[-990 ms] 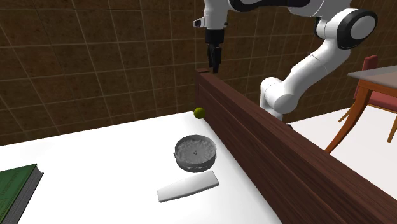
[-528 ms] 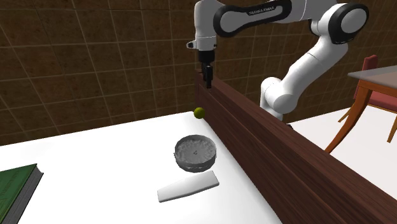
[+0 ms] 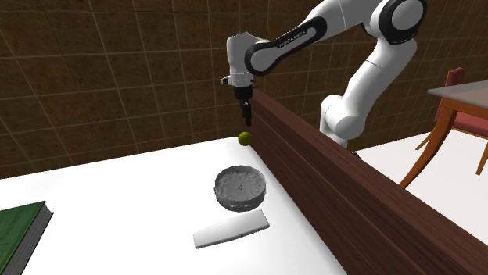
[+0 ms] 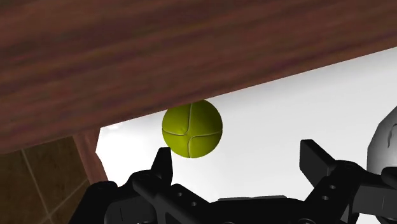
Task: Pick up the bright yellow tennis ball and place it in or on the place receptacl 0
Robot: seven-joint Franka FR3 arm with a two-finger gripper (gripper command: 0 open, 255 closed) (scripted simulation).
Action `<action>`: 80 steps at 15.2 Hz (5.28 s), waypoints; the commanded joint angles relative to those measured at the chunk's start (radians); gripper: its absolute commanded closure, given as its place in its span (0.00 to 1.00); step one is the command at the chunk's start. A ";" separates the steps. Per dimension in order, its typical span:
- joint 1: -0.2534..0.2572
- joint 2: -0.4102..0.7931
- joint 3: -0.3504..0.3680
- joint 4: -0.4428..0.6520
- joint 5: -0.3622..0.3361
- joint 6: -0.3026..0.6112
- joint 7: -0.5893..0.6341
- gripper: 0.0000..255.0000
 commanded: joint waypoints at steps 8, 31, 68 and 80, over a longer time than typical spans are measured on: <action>-0.020 0.210 -0.047 -0.034 -0.022 0.209 -0.054 0.00; -0.021 0.235 -0.050 -0.065 -0.023 0.265 -0.055 1.00; 0.165 0.085 0.235 0.124 0.154 -0.077 0.301 1.00; 0.251 0.223 0.381 0.222 0.210 -0.024 0.506 1.00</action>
